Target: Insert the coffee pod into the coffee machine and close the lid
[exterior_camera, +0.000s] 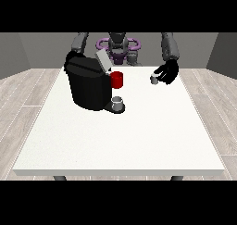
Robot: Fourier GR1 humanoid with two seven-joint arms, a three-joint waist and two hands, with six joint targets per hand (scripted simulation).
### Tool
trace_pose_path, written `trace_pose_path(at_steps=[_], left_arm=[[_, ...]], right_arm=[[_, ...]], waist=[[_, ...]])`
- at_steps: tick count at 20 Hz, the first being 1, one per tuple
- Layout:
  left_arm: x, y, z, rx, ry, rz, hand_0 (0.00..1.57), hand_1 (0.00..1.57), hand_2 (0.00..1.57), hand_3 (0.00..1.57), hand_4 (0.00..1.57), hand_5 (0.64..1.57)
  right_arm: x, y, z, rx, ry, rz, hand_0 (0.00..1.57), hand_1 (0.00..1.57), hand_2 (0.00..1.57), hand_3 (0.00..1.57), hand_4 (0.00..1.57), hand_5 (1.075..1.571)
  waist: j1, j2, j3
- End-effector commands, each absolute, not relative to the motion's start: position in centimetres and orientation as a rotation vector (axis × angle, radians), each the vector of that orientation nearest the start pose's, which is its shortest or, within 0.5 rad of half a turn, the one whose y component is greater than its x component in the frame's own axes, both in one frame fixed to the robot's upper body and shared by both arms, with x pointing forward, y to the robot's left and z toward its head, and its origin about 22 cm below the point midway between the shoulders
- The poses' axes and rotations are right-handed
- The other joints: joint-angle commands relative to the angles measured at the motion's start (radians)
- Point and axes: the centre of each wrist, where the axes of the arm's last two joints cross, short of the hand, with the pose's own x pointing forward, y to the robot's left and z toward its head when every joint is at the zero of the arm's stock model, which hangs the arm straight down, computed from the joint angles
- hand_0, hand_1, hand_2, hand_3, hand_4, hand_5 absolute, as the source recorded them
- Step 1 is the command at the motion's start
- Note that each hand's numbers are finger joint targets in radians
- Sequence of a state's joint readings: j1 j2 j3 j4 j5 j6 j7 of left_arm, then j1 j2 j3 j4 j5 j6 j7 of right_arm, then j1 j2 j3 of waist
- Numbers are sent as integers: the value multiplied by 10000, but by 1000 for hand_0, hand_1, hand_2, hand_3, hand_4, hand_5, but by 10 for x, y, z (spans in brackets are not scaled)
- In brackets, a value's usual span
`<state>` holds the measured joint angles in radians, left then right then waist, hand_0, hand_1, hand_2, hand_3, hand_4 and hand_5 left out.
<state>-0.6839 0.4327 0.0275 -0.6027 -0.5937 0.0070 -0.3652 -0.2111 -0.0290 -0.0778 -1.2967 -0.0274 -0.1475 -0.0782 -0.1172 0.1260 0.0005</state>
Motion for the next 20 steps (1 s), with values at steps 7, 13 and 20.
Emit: trace_pose_path(at_steps=[7,13,20], left_arm=[[425,301,106,5676,-15533,-9977,1255,1255,1332,1288,556,1571],[434,323,146,6542,-15975,-8947,1253,1253,1328,1281,537,1571],[446,309,185,7200,-16313,-8106,1248,1248,1292,1237,515,1571]], right_arm=[[298,-236,-23,-1075,-15386,-882,0,0,0,0,468,1571],[309,-207,6,-109,-16290,-469,0,0,0,0,496,1571],[308,-207,16,-61,-16727,-25,0,0,0,0,494,1571]], waist=[[-99,-648,-1],[-1002,209,-8],[-1630,480,-6]])
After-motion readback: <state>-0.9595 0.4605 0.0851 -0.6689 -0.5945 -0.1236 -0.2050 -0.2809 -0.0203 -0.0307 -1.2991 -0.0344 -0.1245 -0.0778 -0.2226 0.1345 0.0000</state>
